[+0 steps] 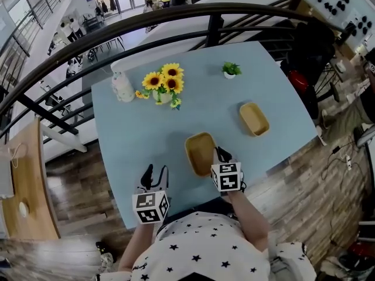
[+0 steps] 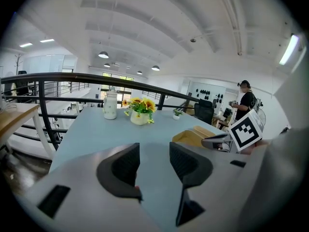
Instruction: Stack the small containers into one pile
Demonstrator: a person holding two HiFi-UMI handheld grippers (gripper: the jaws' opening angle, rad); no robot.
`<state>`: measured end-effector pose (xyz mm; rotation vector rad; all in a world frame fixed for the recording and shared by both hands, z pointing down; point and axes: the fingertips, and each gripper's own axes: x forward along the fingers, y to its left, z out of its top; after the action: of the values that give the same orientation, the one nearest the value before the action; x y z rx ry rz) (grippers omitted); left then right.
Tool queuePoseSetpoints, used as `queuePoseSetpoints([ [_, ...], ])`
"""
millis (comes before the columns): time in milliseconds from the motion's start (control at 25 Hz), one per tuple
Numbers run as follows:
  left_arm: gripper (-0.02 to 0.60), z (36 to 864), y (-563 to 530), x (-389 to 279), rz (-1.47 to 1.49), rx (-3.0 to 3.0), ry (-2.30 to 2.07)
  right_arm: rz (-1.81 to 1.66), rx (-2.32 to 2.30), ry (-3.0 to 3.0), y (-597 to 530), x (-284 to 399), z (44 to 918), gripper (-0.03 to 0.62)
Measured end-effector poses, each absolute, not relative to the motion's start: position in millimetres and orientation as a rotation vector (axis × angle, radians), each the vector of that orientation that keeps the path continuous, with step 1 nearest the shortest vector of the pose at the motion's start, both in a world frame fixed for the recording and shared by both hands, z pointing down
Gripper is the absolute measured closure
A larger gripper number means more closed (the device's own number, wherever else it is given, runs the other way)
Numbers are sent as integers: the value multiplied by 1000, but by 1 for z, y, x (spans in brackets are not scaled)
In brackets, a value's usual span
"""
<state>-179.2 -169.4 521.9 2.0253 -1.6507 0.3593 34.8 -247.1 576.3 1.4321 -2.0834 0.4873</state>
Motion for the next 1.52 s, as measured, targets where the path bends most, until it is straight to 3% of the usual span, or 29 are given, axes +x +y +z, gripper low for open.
queuePoseSetpoints([
  [480, 394, 523, -187, -164, 370, 2042, -1643, 492, 1484, -2086, -266, 57, 568, 569],
  [1520, 394, 524, -235, -44, 378, 1958, -1768, 434, 1398, -2176, -356, 176, 552, 569],
])
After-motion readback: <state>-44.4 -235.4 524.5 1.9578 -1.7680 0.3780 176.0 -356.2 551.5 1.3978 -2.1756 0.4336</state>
